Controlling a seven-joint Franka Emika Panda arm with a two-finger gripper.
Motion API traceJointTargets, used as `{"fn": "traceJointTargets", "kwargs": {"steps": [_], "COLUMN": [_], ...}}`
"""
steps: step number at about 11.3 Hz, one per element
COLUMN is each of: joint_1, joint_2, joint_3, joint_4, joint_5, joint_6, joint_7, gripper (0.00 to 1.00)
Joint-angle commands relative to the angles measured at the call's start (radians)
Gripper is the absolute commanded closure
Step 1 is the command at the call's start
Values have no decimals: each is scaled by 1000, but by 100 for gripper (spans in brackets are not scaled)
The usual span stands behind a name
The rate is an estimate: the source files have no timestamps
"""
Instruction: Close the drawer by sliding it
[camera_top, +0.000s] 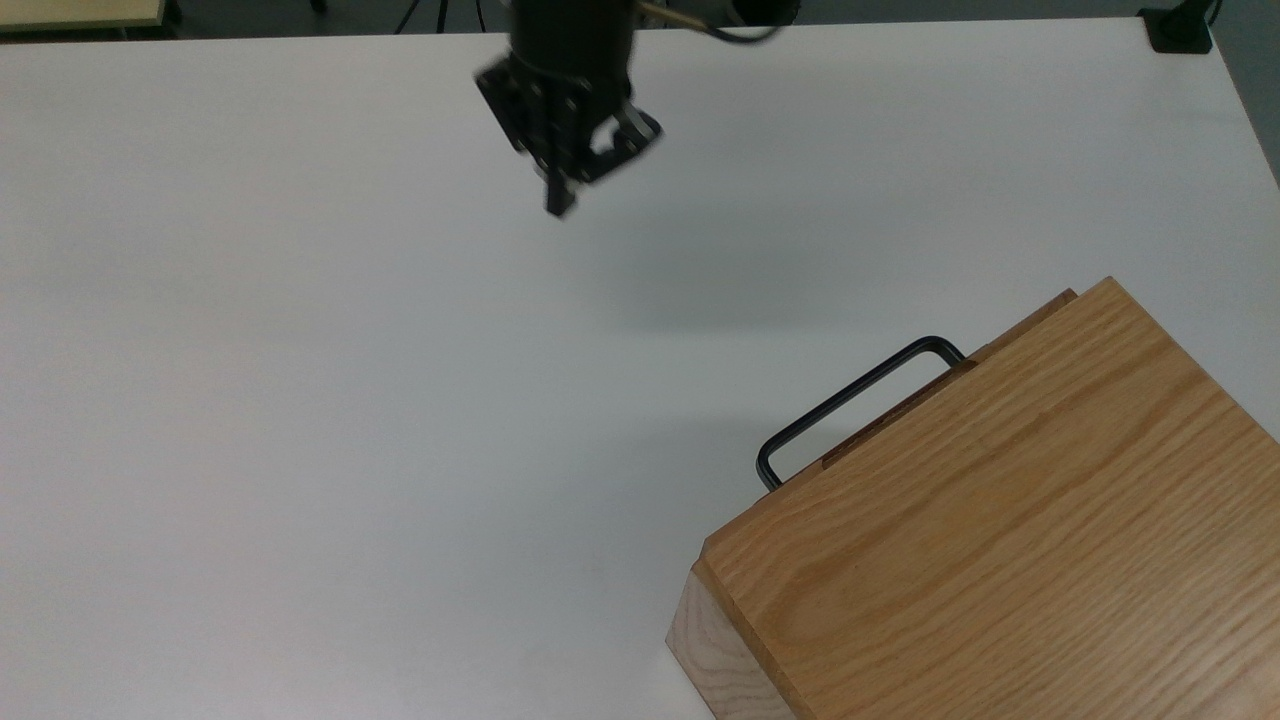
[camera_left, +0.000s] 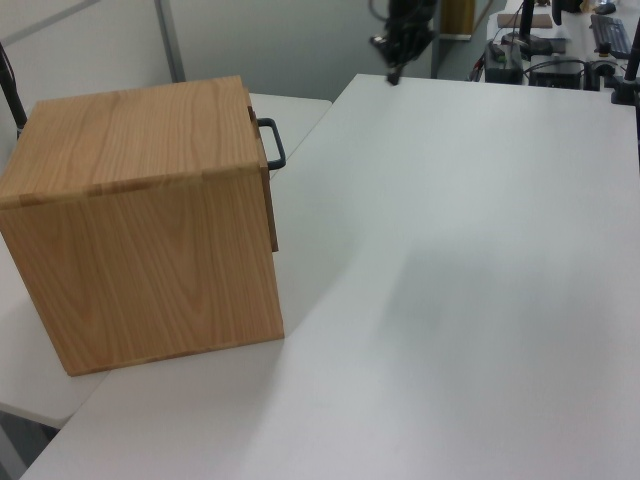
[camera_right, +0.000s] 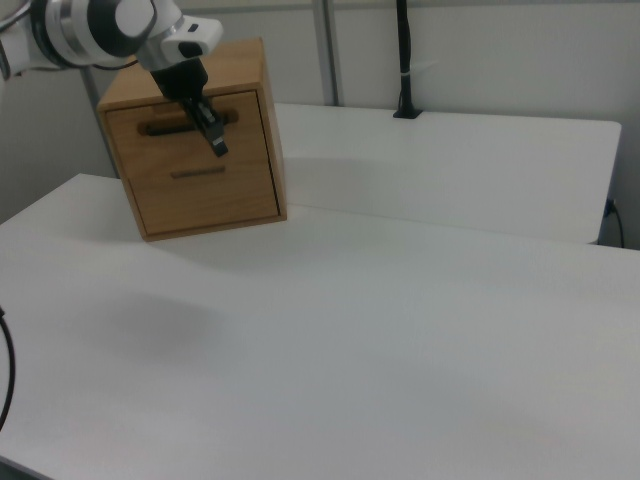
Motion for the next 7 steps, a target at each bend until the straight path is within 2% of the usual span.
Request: {"fn": "traceJointTargets", "kwargs": {"steps": [1,2,3,4,5,7], "joint_1": [-50,-47,-46,-44,-46,-40], "joint_2": [-160,-211,-248,-277,-293,-331], "joint_3": [-17,-50,-89,-109,-111,-112], "joint_4": [-136,-178,-200,-221,-232,-279], "joint_5": [48,80,137,178,183,177], "joint_6": [-144,-156,-160,-163,-164,-161], "joint_7": [-217,-254,-278,-314,-337,-522], "gripper": [94,87,49,15,0,0]}}
